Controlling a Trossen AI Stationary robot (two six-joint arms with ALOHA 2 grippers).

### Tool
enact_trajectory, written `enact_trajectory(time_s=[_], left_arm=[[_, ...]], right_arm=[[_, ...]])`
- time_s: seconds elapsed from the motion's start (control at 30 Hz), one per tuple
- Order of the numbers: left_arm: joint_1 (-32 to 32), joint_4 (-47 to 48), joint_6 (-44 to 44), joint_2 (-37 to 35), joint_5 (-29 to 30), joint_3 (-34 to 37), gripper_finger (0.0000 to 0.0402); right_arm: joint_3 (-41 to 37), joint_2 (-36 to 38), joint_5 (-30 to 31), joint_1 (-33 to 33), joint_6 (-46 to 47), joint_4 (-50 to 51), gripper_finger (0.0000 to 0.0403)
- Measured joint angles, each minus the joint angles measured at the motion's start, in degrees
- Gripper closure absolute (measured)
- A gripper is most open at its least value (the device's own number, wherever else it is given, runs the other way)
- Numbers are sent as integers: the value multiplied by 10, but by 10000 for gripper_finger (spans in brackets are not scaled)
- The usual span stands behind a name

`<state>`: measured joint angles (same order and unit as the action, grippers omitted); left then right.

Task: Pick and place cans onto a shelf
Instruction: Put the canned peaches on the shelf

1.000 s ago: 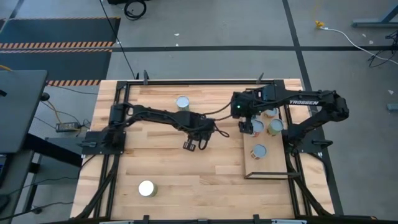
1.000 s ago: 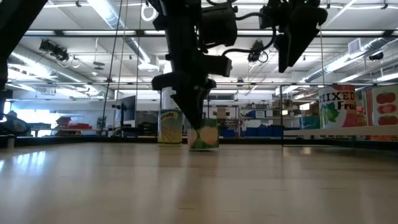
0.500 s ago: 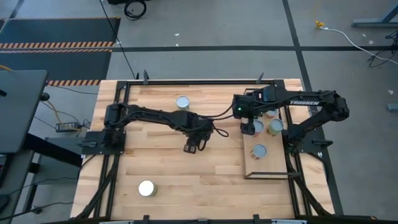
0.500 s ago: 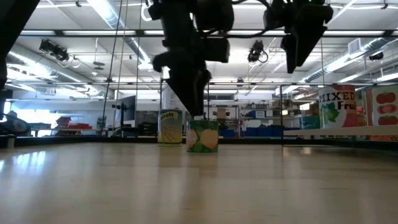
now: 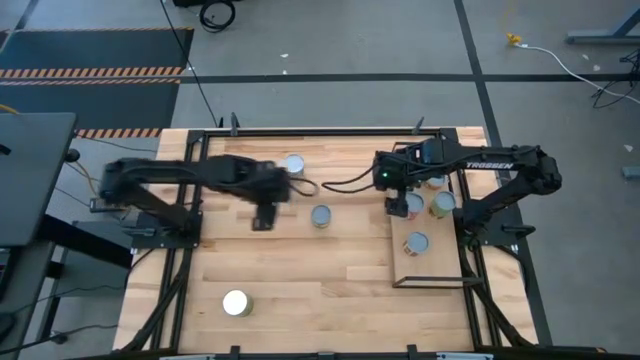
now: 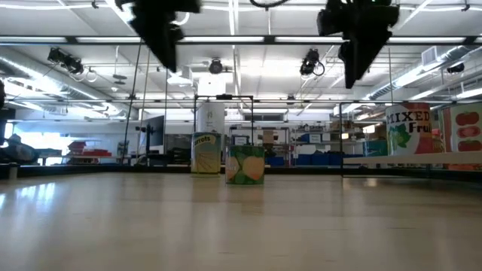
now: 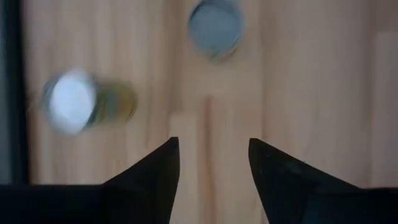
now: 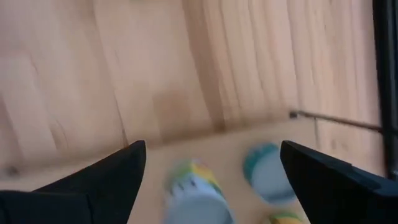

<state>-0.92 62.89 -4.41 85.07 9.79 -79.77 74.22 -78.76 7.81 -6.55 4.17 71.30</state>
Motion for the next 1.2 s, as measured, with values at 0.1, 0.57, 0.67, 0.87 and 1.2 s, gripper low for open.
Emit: enact_trajectory(time_s=[0.1,0.57,0.67,0.87,1.2], left_arm=[[-10,-1,45,-95,19,80,211],[-21,-85,192,-355,-4,288,212],[-21,-100,186,-360,-12,288,212],[-21,-119,206,-360,-22,288,212],[-21,-122,259,-360,-67,288,212]], right_arm=[[0,0,-29,9,55,-69,27],[40,-166,-9,95,92,-315,27],[72,-219,-1,98,76,-324,27],[105,-289,0,93,-8,-329,27],[106,-329,-10,70,-59,-354,27]])
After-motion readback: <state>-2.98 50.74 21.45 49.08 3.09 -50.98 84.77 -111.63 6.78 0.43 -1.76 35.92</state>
